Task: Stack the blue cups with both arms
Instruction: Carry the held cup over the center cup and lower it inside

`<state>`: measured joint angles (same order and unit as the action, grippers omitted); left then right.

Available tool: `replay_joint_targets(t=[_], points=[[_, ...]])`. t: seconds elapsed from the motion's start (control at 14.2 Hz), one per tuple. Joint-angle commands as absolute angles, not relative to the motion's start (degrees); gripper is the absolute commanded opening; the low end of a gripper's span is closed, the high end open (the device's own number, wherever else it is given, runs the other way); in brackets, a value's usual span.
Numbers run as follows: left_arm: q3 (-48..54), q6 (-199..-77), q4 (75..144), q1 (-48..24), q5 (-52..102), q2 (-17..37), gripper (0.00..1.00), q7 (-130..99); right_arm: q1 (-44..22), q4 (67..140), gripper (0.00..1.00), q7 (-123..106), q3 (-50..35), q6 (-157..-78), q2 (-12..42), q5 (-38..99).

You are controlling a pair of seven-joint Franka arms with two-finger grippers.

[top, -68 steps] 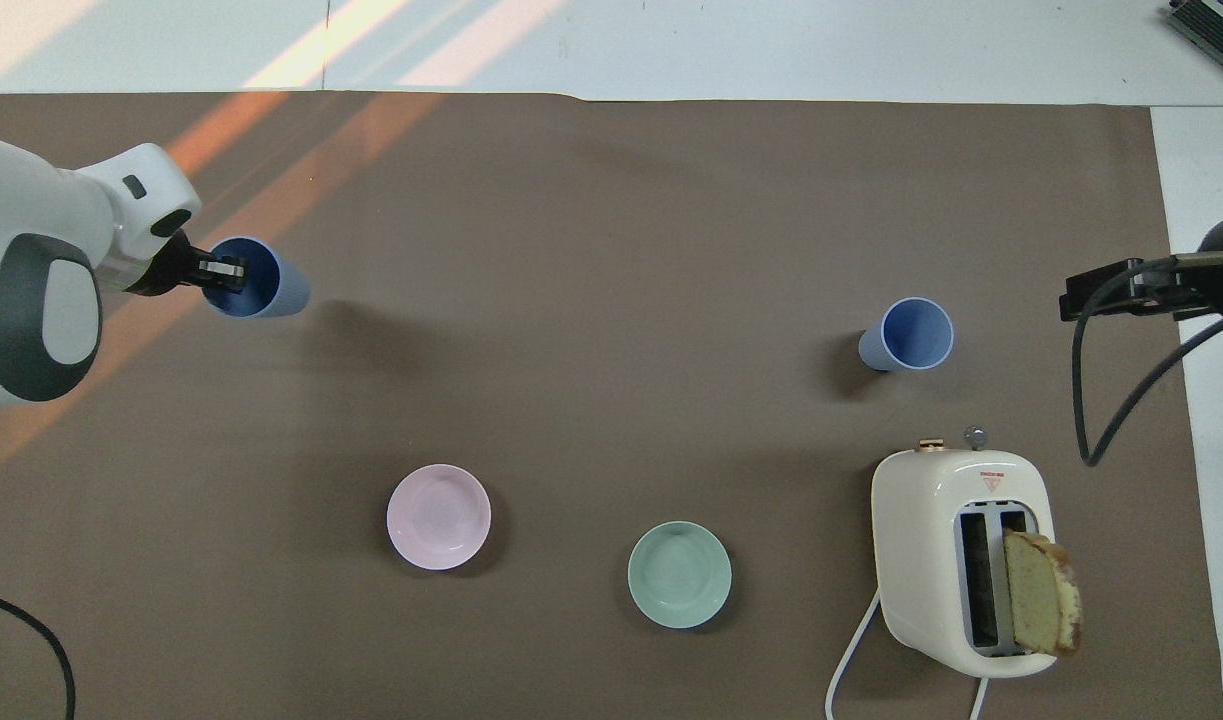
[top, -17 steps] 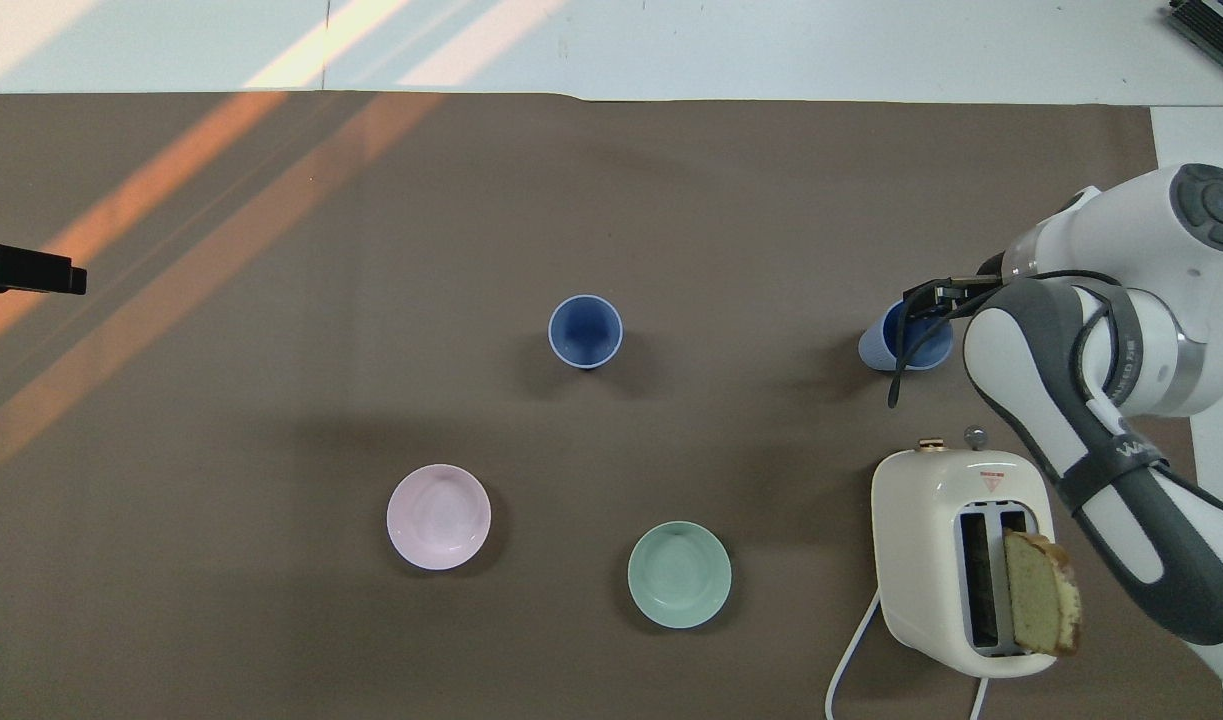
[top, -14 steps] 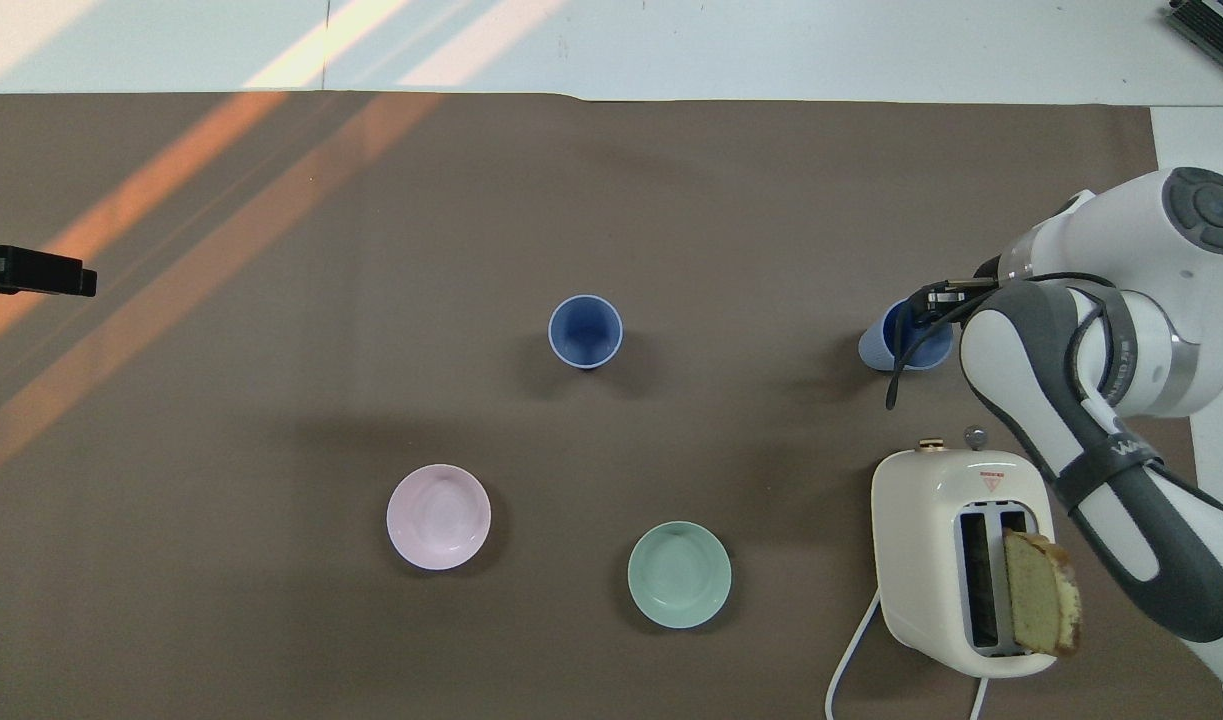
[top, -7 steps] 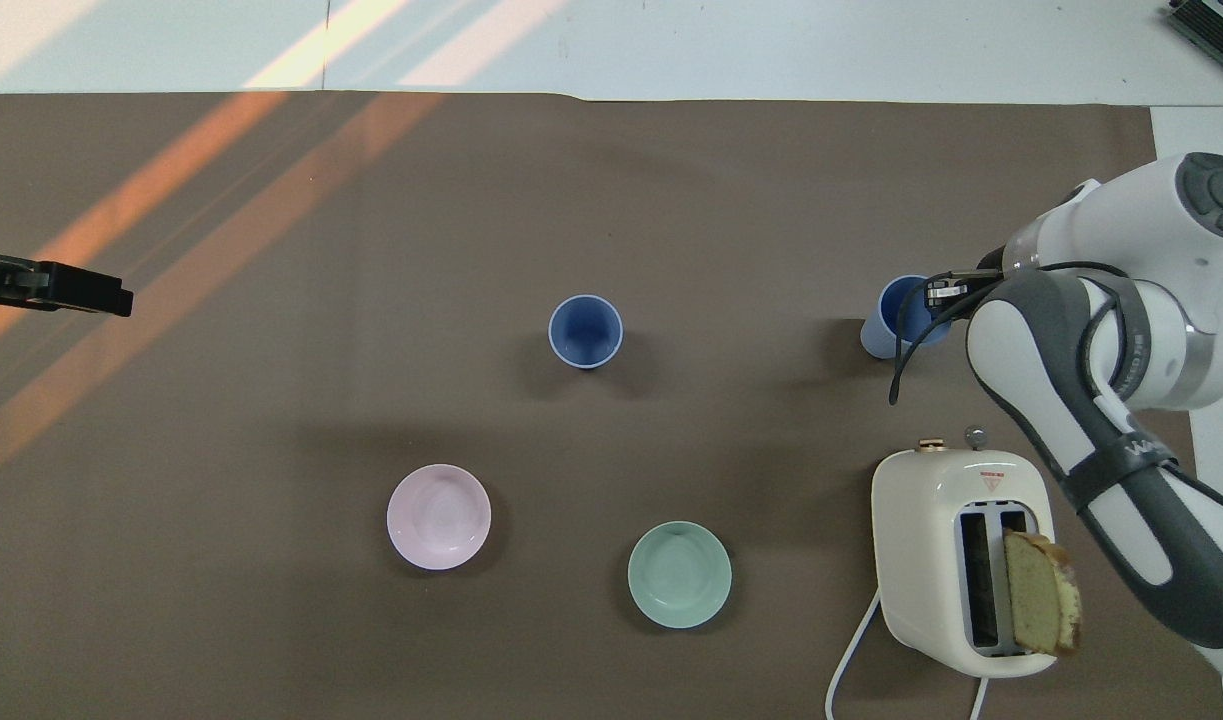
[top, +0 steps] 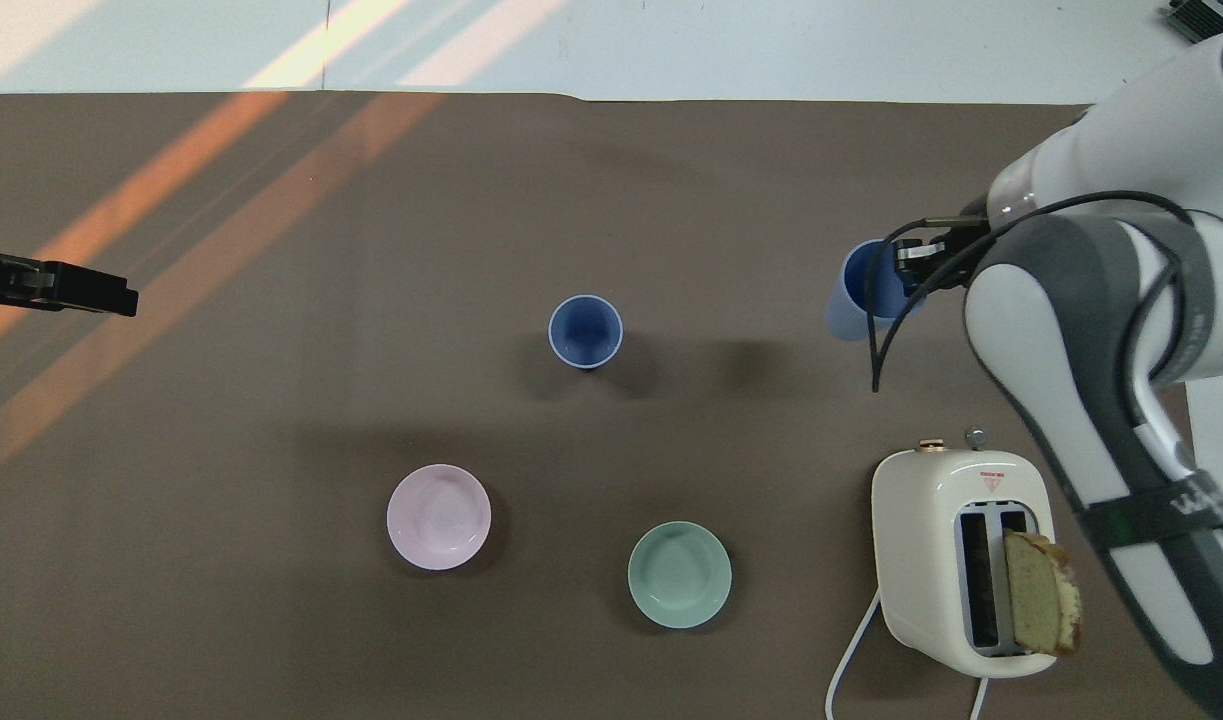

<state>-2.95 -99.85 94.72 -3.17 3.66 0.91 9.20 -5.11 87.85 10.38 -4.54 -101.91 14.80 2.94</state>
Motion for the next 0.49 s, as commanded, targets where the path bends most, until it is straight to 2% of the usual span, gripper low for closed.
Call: replay_joint_targets(t=[0.0, 0.42], points=[[-2.11, -98.44, 92.82, -2.28, 2.81, 1.23, 1.00, 8.18, -12.45, 83.07, 0.00, 20.97, -4.92, -100.81, 17.05, 0.35], [-1.93, -98.96, 92.81, -2.29, 2.90, 1.14, 1.00, 5.80, -24.51, 80.51, 0.00, 35.41, -5.01, -103.43, 17.58, 1.32]])
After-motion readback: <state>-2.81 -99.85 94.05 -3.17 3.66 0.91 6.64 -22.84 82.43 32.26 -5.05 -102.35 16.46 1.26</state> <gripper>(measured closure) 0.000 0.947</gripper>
